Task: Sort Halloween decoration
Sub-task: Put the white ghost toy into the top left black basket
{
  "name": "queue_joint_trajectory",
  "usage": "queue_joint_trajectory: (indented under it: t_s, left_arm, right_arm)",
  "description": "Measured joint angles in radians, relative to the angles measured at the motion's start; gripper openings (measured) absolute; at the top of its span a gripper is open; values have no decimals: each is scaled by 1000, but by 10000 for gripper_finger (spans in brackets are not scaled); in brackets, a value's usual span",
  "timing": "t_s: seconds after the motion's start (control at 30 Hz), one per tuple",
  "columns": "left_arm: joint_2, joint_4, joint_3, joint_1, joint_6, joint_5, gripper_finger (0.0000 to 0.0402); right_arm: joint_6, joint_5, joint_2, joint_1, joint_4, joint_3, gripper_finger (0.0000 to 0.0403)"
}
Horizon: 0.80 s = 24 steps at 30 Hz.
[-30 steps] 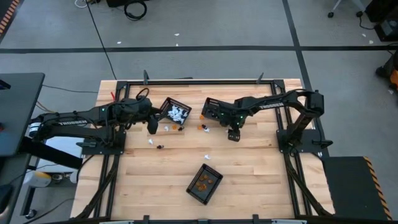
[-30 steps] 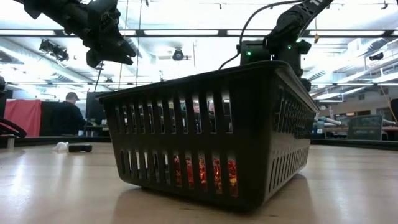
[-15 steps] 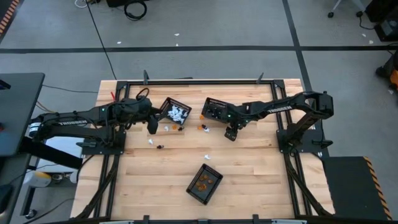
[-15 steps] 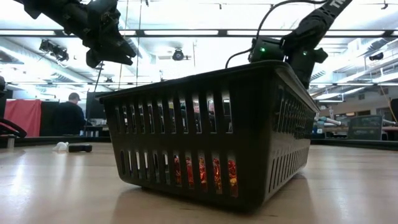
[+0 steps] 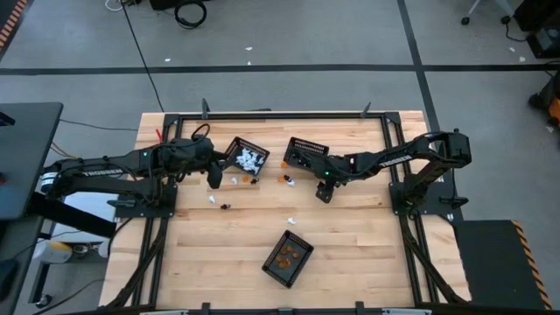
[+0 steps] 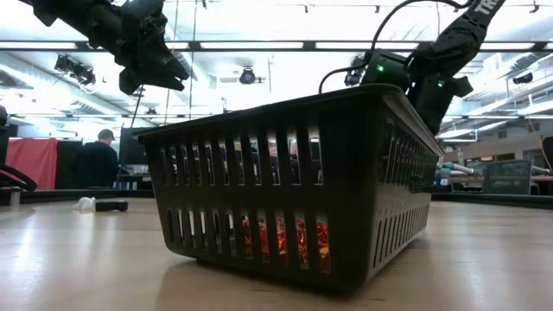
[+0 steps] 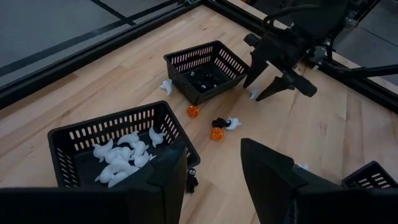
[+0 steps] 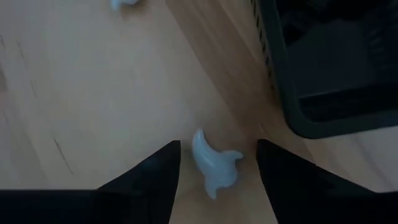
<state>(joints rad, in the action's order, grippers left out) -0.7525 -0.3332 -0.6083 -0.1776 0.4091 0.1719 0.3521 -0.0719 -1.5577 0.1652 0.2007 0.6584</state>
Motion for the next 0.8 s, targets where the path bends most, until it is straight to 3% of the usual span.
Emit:
queue_joint_trajectory:
  t_s: [0.5,0.8]
  left_arm:
    - [0,0,0,0,0,0,160]
    - [0,0,0,0,0,0,160]
  right_arm:
    - [13,2,-2,-8,-11,-18,85]
    - [30,99,6,-8,-13,-19,55]
